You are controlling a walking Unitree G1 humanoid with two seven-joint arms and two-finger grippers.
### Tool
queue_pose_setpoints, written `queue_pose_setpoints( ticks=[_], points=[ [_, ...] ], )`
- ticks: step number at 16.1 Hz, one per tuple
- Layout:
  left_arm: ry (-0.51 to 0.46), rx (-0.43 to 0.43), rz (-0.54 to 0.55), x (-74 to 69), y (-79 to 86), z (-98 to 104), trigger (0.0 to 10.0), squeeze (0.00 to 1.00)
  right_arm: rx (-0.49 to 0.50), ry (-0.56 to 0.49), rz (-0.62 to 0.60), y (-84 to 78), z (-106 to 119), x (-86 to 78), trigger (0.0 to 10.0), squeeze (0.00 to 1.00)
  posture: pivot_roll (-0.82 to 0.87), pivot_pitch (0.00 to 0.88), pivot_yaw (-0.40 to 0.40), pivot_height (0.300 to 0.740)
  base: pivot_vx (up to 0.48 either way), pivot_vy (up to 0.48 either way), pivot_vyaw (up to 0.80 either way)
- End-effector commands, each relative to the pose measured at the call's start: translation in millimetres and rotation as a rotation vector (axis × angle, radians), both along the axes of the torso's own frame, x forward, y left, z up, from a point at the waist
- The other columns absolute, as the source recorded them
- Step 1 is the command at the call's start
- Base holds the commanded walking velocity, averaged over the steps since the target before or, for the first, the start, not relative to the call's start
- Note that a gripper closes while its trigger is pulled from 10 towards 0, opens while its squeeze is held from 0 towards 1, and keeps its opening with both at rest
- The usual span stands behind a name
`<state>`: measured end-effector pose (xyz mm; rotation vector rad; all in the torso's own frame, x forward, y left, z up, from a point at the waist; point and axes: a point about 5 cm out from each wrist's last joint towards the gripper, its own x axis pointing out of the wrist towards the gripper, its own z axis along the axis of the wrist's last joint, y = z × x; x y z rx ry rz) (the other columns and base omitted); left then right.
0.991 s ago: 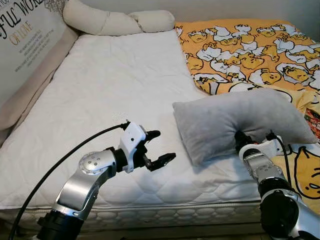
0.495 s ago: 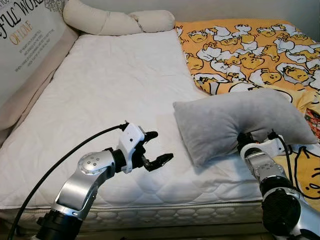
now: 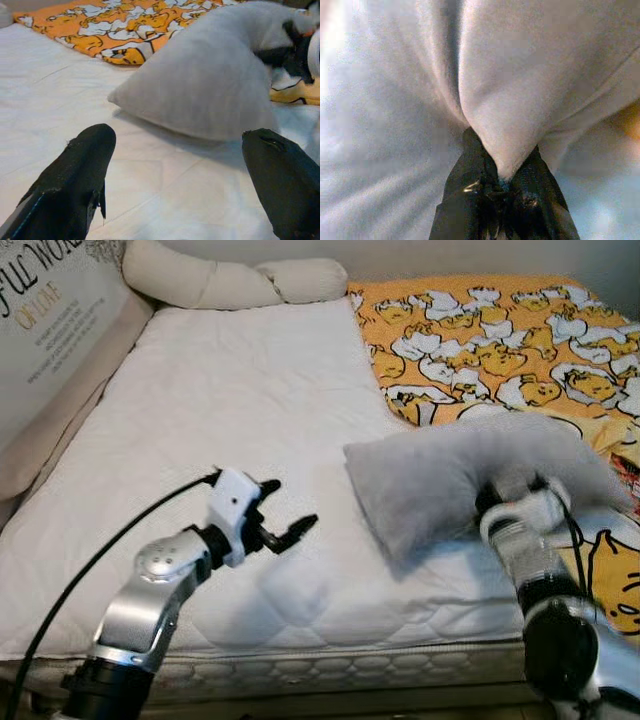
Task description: Clean up the room
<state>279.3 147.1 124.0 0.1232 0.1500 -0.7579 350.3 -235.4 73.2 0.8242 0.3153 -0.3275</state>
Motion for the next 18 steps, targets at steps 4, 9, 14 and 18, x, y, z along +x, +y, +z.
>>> queue_pose_setpoints(
  ticks=[4, 9, 14, 18],
  points=[
    [-0.033, 0.014, 0.061, 2.9, 15.1, 7.5, 10.0, 0.0, -0.041, -0.195, 0.025, 6.1, 61.6, 32.7, 0.0, 0.0, -0.07, 0.0, 0.032, 0.74, 0.0, 0.0, 0.0],
    [-0.092, -0.002, 0.147, 11.2, 29.0, 21.8, 10.0, 0.0, -0.029, -0.339, 0.3, 59.2, 111.2, 56.6, 0.0, 0.0, -0.07, 0.0, 0.026, 0.74, 0.0, 0.0, 0.0],
    [-0.155, -0.005, 0.26, 22.1, 47.9, 35.7, 10.0, 0.0, 0.046, -0.485, 0.678, 114.1, 148.9, 56.6, 0.0, 0.0, -0.06, 0.0, 0.024, 0.74, 0.0, 0.0, 0.0],
    [-0.207, -0.025, 0.327, 22.8, 59.2, 45.3, 10.0, 0.0, 0.147, -0.605, 0.949, 114.1, 154.7, 35.1, 0.0, 0.0, -0.05, 0.0, 0.021, 0.74, 0.0, 0.0, 0.0]
  ],
)
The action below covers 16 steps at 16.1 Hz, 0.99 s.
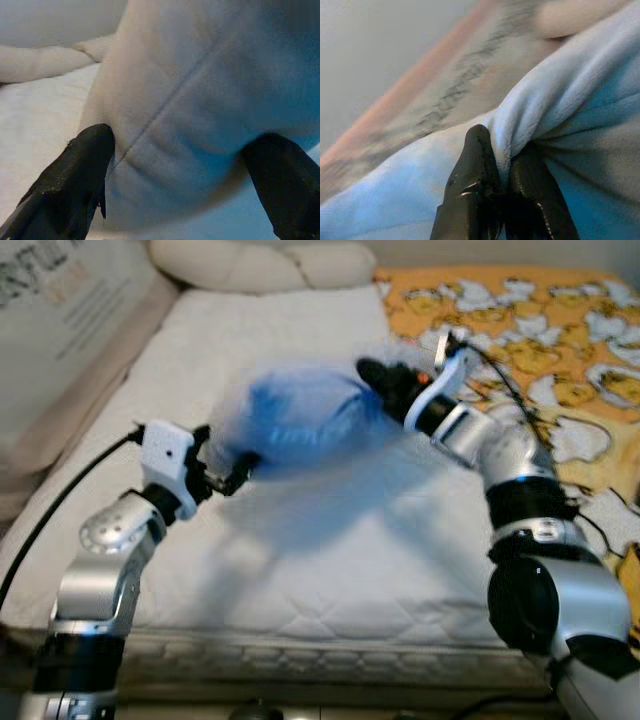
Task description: Clean up the room
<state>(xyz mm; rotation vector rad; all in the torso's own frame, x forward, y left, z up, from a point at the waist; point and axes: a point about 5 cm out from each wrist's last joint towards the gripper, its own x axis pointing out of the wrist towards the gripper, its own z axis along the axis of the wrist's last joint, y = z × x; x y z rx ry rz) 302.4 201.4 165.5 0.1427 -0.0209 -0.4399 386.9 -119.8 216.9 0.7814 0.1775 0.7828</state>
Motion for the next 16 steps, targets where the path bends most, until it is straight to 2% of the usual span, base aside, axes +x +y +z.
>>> queue_pose_setpoints(
  ticks=[1, 2, 3, 4, 5, 6, 7, 8, 11, 12, 13, 16],
  points=[
    [-0.041, -0.025, 0.031, -1.2, 7.1, 8.1, 10.0, 0.0, -0.025, -0.015, 0.031, -13.4, -6.9, -7.0, 0.0, 0.0, -0.05, 0.0, 0.021, 0.74, 0.0, 0.0, 0.0],
    [-0.051, -0.059, 0.032, -2.0, 7.8, 11.1, 10.0, 0.0, -0.083, 0.054, 0.013, -23.2, -27.4, -11.4, 0.0, 0.0, -0.04, 0.0, 0.024, 0.74, 0.0, 0.0, 0.0],
    [-0.05, -0.082, 0.018, -3.1, 6.2, 11.1, 10.0, 0.0, -0.128, 0.158, -0.009, -34.8, -58.4, -20.9, 0.0, 0.0, -0.05, 0.0, 0.026, 0.74, 0.0, 0.0, 0.0],
    [-0.048, -0.084, 0.014, -3.2, 5.8, 10.7, 10.0, 0.0, -0.132, 0.184, -0.009, -36.9, -64.8, -24.1, 0.0, 0.0, -0.05, 0.0, 0.027, 0.74, 0.0, 0.0, 0.0],
    [-0.045, -0.099, -0.004, -3.5, 2.1, 9.3, 10.0, 0.0, -0.177, 0.289, -0.028, -46.4, -97.1, -38.8, 0.0, 0.0, -0.05, 0.0, 0.031, 0.74, 0.0, 0.0, 0.0],
    [-0.045, -0.102, -0.011, -3.5, 0.2, 9.0, 10.0, 0.0, -0.198, 0.329, -0.037, -50.5, -110.6, -45.5, 0.0, 0.0, -0.05, 0.0, 0.031, 0.74, 0.0, 0.0, 0.0],
    [-0.04, -0.105, -0.026, -3.1, -3.5, 7.6, 10.0, 0.0, -0.224, 0.381, -0.043, -55.4, -131.5, -59.2, 0.0, 0.0, -0.05, 0.0, 0.039, 0.74, 0.0, 0.0, 0.0],
    [-0.036, -0.104, -0.03, -1.9, -4.8, 6.9, 10.0, 0.0, -0.215, 0.388, -0.037, -55.4, -137.3, -66.0, 0.0, 0.0, -0.06, 0.0, 0.045, 0.74, 0.0, 0.0, 0.0],
    [-0.031, -0.092, -0.032, 3.7, -4.4, 7.3, 10.0, 0.0, -0.228, 0.311, 0.031, -52.8, -130.4, -70.8, 0.0, 0.0, -0.06, 0.0, 0.056, 0.74, 0.0, 0.0, 0.0],
    [0.02, -0.08, -0.019, 11.9, -5.1, 0.0, 10.0, 0.0, -0.304, 0.287, 0.07, -58.3, -132.3, -76.1, 0.0, 0.0, -0.07, 0.0, 0.061, 0.74, 0.0, 0.0, 0.0],
    [0.052, -0.08, -0.015, 14.9, -5.8, -4.9, 10.0, 0.0, -0.335, 0.29, 0.065, -61.9, -134.7, -77.3, 0.0, 0.0, -0.07, 0.0, 0.061, 0.74, 0.0, 0.0, 0.0],
    [0.179, -0.144, -0.047, 35.1, -27.4, -33.5, 10.0, 0.0, -0.463, 0.311, -0.064, -91.3, -140.6, -77.0, 0.0, 0.0, -0.09, 0.0, 0.059, 0.74, 0.0, 0.0, 0.0]
  ],
)
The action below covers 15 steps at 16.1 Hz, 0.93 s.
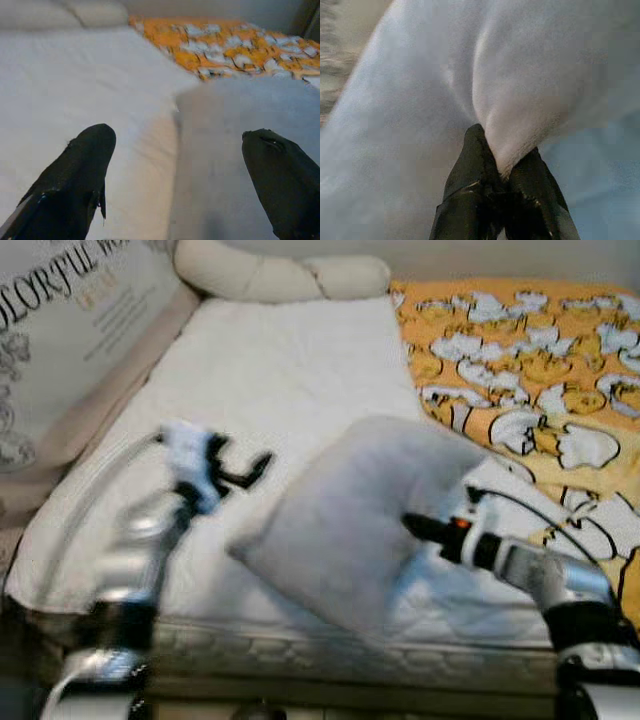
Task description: Clean up the room
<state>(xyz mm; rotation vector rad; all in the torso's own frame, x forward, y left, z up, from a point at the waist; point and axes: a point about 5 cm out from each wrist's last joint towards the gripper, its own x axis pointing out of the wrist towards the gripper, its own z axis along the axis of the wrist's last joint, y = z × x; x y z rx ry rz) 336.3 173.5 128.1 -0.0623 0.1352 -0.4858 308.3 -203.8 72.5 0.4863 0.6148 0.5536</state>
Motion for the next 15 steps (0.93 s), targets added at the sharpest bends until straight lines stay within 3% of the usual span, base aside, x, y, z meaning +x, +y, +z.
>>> queue_pose_setpoints(
  ticks=[1, 4, 6, 7, 8, 9, 10, 11, 12, 13, 15],
  points=[
    [0.0, 0.001, 0.001, 9.3, -4.7, 0.2, 10.0, 0.0, -0.061, -0.042, -0.04, -14.1, 5.3, 1.6, 0.0, 0.0, -0.1, 0.0, 0.062, 0.74, 0.0, 0.0, 0.0],
    [0.048, -0.067, 0.08, 31.0, -14.6, -1.3, 10.0, 0.0, -0.103, -0.068, -0.07, -30.2, 10.2, 0.5, 0.0, 0.0, -0.12, 0.0, 0.073, 0.74, 0.0, 0.0, 0.0],
    [0.149, -0.213, 0.029, 35.5, -39.7, -11.3, 10.0, 0.0, -0.173, -0.064, -0.059, -34.1, 3.4, -4.6, 0.0, 0.0, -0.13, 0.0, 0.077, 0.74, 0.0, 0.0, 0.0],
    [0.211, -0.298, 0.003, 32.6, -52.3, -20.3, 10.0, 0.0, -0.195, -0.065, -0.053, -30.6, -1.6, -6.7, 10.0, 0.0, -0.15, 0.0, 0.084, 0.74, 0.0, 0.0, 0.0],
    [0.264, -0.331, -0.024, 27.3, -64.0, -31.1, 10.0, 0.0, -0.215, -0.057, -0.078, -28.9, -7.3, -8.0, 10.0, 0.0, -0.16, 0.0, 0.088, 0.74, 0.0, 0.0, 0.0],
    [0.296, -0.305, 0.003, 20.2, -72.6, -46.7, 10.0, 0.73, -0.216, -0.058, -0.136, -28.0, -13.8, -8.9, 10.0, 0.02, -0.17, 0.0, 0.095, 0.74, 0.0, 0.0, 0.0],
    [0.301, -0.326, 0.031, 19.0, -73.1, -49.8, 10.0, 1.0, -0.209, -0.067, -0.156, -27.3, -14.7, -9.0, 10.0, 0.53, -0.18, 0.0, 0.096, 0.74, 0.0, 0.0, 0.0],
    [0.314, -0.388, 0.068, 18.1, -73.1, -52.8, 10.0, 1.0, -0.188, -0.084, -0.187, -26.5, -15.0, -9.0, 10.0, 0.83, -0.19, 0.0, 0.099, 0.74, 0.0, 0.0, 0.0],
    [0.33, -0.469, 0.107, 16.6, -71.5, -56.1, 10.0, 1.0, -0.096, -0.106, -0.235, -23.8, -12.9, -8.3, 10.0, 0.88, -0.2, 0.0, 0.097, 0.74, 0.0, 0.0, 0.0],
    [0.352, -0.526, 0.109, 13.7, -72.9, -60.3, 10.0, 1.0, -0.001, -0.12, -0.273, -20.9, -11.1, -7.8, 10.0, 1.0, -0.2, 0.0, 0.095, 0.74, 0.0, 0.0, 0.0],
    [0.391, -0.582, 0.009, 5.7, -87.9, -66.0, 10.0, 1.0, 0.086, -0.116, -0.296, -15.7, -13.4, -8.3, 10.0, 1.0, -0.21, 0.0, 0.093, 0.74, 0.0, 0.0, 0.0]
  ],
)
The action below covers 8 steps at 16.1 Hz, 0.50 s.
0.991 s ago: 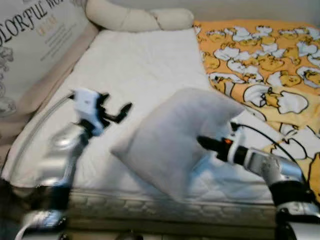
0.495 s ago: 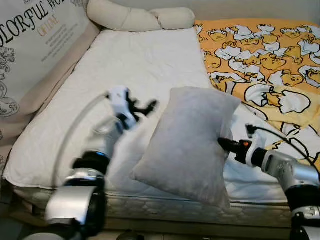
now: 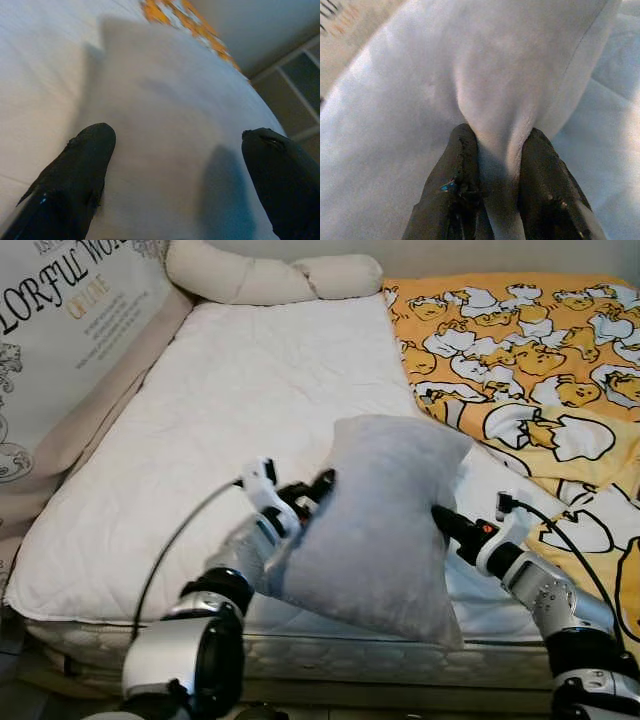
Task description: Clean up the room
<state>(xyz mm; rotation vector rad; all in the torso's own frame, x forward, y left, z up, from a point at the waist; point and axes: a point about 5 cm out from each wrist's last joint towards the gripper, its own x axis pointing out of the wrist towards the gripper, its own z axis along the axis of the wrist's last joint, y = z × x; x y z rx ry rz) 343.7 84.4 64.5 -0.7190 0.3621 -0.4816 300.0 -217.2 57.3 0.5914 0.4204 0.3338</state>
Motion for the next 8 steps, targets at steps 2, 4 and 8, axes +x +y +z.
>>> queue_pose_setpoints(
  ticks=[2, 4, 8],
  points=[
    [0.014, -0.046, -0.094, -6.6, -13.0, -3.7, 10.0, 1.0, 0.049, -0.002, -0.017, 3.2, -2.5, -1.7, 10.0, 1.0, -0.22, 0.0, 0.098, 0.74, 0.0, 0.0, 0.0],
    [0.026, -0.037, -0.165, -11.5, -27.7, -5.5, 10.0, 1.0, 0.133, -0.001, -0.03, 9.8, -5.1, -4.5, 10.0, 1.0, -0.22, 0.0, 0.109, 0.74, 0.0, 0.0, 0.0],
    [0.071, -0.07, -0.225, -21.9, -41.4, -13.3, 8.5, 1.0, 0.179, 0.046, -0.034, 20.3, -17.8, -16.5, 10.0, 1.0, -0.23, 0.0, 0.124, 0.74, 0.0, 0.0, 0.0]
  ],
)
